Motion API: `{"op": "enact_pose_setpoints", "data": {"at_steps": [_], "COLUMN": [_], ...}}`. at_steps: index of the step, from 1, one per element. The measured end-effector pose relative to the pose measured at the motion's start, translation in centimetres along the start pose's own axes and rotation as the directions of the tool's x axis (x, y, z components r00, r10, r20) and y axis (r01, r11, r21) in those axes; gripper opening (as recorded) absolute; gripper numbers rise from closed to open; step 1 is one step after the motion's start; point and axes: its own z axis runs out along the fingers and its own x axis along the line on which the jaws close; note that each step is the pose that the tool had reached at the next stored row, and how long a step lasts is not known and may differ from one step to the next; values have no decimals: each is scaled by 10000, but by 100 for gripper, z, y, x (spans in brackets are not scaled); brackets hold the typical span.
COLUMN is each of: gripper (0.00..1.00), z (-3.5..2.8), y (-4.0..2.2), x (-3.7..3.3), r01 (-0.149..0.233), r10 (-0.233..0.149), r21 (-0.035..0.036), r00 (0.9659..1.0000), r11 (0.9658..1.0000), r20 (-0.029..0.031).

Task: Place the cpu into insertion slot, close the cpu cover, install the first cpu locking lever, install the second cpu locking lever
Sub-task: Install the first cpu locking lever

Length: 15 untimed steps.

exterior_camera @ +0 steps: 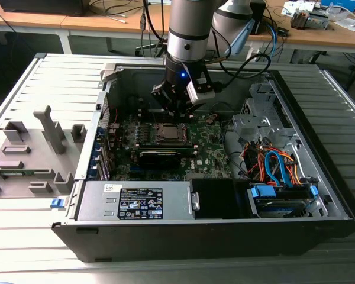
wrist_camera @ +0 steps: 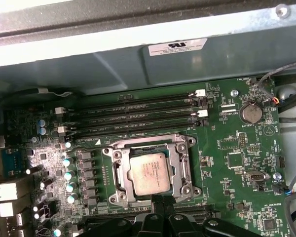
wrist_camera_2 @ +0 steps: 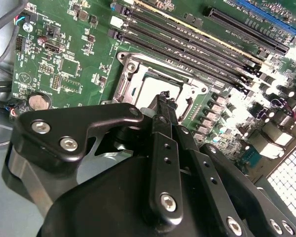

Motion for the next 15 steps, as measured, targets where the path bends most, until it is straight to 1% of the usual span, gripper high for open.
{"op": "enact_pose_setpoints", "data": {"at_steps": [15], "gripper": [11], "z": [0], "y": [0], "x": [0], "r01": [252], "r10": [-252], "r21": [10], "r00": [9997], "r11": [9997], "r20": [11]}}
